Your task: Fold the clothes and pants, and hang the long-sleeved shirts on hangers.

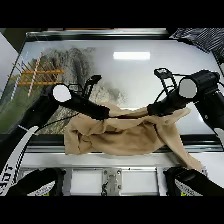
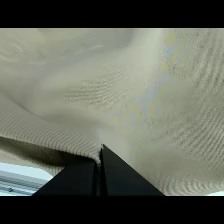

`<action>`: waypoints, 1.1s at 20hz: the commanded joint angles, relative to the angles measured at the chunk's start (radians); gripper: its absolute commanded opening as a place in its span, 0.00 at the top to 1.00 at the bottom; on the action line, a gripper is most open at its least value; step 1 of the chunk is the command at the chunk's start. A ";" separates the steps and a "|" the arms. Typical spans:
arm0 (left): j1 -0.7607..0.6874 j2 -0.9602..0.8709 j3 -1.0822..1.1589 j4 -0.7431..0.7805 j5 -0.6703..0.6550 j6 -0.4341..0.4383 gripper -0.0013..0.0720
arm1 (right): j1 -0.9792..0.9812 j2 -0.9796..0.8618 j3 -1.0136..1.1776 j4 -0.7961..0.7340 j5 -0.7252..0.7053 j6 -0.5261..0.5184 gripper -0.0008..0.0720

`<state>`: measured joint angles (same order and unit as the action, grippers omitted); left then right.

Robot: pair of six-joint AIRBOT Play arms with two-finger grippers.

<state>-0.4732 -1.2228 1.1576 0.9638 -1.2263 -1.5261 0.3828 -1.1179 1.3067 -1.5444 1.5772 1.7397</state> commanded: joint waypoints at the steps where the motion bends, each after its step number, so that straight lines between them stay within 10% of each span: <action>1: -0.001 -0.018 0.032 -0.014 -0.046 0.051 0.95 | 0.001 0.000 -0.003 0.003 -0.017 0.003 0.94; 4: 0.000 0.000 0.030 -0.015 -0.079 0.064 0.94 | 0.001 0.000 -0.003 0.004 -0.016 0.003 0.94; 6: 0.002 0.032 0.017 -0.019 -0.080 0.060 0.11 | 0.001 0.000 -0.003 0.004 -0.014 0.003 0.94; 7: 0.002 0.055 0.018 -0.021 -0.083 0.061 0.00 | 0.001 0.000 -0.003 0.004 -0.014 0.003 0.94; 15: 0.100 0.172 0.192 -0.003 -0.083 0.060 0.00 | 0.001 -0.001 -0.003 0.004 -0.018 0.003 0.94; 22: 0.419 0.154 0.224 0.307 -0.072 0.002 0.00 | 0.001 -0.001 -0.003 0.004 -0.018 0.003 0.94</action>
<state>-0.1799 -1.0592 1.3716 1.1198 -1.3083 -1.4952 0.3828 -1.1179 1.3041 -1.5414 1.5593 1.7435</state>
